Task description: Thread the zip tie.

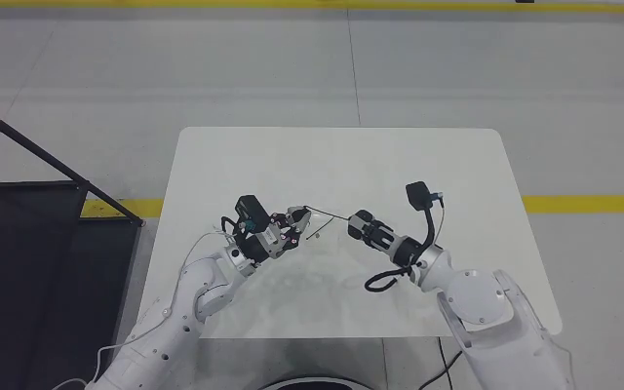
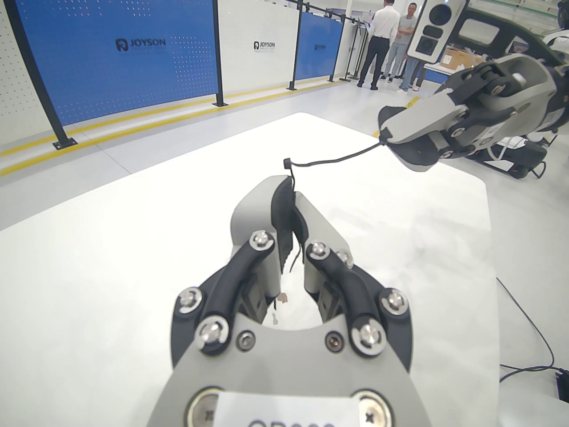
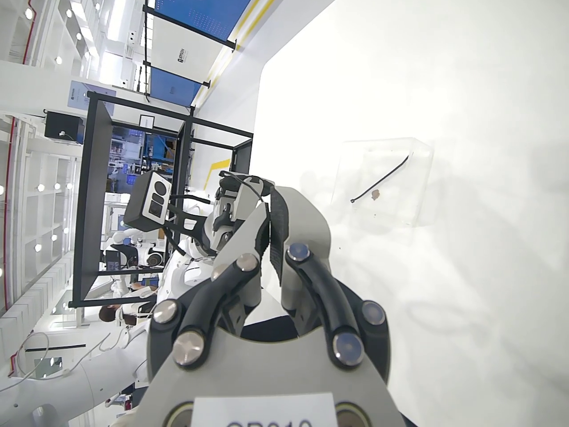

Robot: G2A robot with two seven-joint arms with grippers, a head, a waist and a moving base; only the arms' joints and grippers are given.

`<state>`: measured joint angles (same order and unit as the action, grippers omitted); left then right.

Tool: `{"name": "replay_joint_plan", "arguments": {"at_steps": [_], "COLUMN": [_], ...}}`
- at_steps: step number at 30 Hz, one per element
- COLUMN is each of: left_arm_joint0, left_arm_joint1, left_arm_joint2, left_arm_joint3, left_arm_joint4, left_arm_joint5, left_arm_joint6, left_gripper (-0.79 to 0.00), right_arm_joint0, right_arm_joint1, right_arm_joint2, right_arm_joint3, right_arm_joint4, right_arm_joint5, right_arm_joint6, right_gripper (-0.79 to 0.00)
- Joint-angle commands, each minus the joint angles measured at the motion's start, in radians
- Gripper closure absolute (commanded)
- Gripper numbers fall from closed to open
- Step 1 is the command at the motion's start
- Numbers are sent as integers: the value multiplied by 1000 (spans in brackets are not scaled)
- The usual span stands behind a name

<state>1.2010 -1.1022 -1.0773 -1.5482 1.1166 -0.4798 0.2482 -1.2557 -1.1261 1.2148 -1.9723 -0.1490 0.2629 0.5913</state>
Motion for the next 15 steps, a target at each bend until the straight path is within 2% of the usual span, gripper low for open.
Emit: {"name": "replay_joint_plan", "arguments": {"at_steps": [1,15], "left_arm_joint0": [0,0], "left_arm_joint1": [0,0], "left_arm_joint2": [0,0], "left_arm_joint3": [0,0], "left_arm_joint4": [0,0], "left_arm_joint5": [0,0], "left_arm_joint6": [0,0], "left_gripper": [0,0], "right_arm_joint0": [2,-7], "right_arm_joint1": [0,-2], "right_arm_joint2": [-1,16], "right_arm_joint3": [1,7], "right_arm_joint4": [-3,24], "right_arm_joint5": [3,-28], "right_arm_joint6": [2,-6], "right_gripper": [0,0]}}
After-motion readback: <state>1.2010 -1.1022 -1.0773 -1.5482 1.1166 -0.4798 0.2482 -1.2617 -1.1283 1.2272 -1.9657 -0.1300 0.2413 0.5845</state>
